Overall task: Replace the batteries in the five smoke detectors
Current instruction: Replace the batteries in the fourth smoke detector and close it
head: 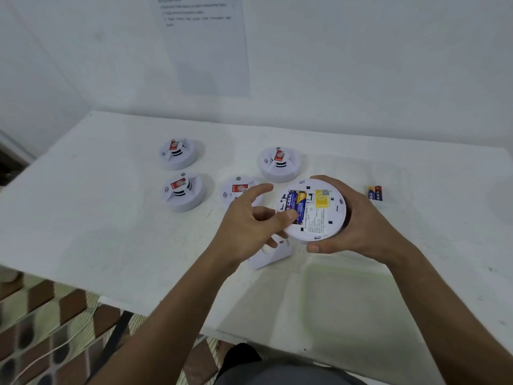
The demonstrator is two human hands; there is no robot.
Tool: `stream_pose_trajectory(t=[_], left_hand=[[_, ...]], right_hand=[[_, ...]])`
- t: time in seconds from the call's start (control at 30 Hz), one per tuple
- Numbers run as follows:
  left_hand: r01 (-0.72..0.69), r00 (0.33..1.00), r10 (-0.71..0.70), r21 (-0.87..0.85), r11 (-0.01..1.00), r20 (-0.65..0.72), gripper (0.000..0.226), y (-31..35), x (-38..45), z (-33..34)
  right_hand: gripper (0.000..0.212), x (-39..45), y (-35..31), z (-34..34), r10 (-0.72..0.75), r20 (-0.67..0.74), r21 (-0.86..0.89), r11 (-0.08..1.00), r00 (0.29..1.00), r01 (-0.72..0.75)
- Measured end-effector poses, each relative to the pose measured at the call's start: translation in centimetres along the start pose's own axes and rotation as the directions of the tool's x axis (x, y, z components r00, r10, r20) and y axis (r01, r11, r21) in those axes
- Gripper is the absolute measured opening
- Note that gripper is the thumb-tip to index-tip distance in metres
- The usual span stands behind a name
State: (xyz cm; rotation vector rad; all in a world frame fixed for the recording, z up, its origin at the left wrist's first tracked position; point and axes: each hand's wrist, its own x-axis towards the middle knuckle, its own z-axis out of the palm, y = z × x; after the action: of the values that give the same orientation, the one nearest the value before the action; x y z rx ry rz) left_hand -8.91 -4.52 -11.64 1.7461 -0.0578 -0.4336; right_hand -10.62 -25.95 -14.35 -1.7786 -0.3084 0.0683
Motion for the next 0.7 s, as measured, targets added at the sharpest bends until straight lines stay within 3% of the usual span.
stream_pose_trajectory(t=[0.07,0.17,0.23,0.33,0.43,0.6,0.7], left_hand=[[-0.01,1.0,0.011,0.047,0.999,-0.024,0.063,-0.5,0.1,-0.3],[-0.046,0.988,0.087,0.298,0.954,-0.128,0.062,-2.5,0.3,-1.6],[-0.065,0.985,0.14,0.532,0.844,-0.103,0.066,-4.3,0.2,-2.4],[-0.063,0.998,0.053,0.772,0.633,0.038,0.087,-6.7,0.2,-2.7],[-0.075,0.997,0.026,0.818,0.57,0.074,0.092,-7.9,0.4,-2.7],[-0.205,0.979,0.108,0.814,0.543,0.174,0.065,-8.2,1.0,-3.7],[-0.234,0.972,0.11,0.787,0.571,0.209,0.061,-8.2,0.9,-5.0]], right_hand=[[0.095,-0.1,0.0,-0.3,0.011,-0.01,-0.016,1.0,1.0,-0.012],[0.099,-0.8,0.0,-1.2,0.039,-0.038,-0.03,0.999,0.999,-0.04],[0.102,-1.3,0.0,-1.9,0.056,-0.056,-0.027,0.998,0.997,-0.058],[0.104,-1.6,-0.3,-2.3,0.055,-0.075,-0.025,0.998,0.996,-0.057],[0.103,-1.6,-0.6,-2.0,0.063,-0.085,-0.043,0.997,0.994,-0.067],[0.103,-0.7,-0.8,-0.5,0.085,-0.051,-0.074,0.993,0.995,-0.089],[0.1,0.1,-1.1,0.7,0.087,-0.046,-0.067,0.994,0.995,-0.09]])
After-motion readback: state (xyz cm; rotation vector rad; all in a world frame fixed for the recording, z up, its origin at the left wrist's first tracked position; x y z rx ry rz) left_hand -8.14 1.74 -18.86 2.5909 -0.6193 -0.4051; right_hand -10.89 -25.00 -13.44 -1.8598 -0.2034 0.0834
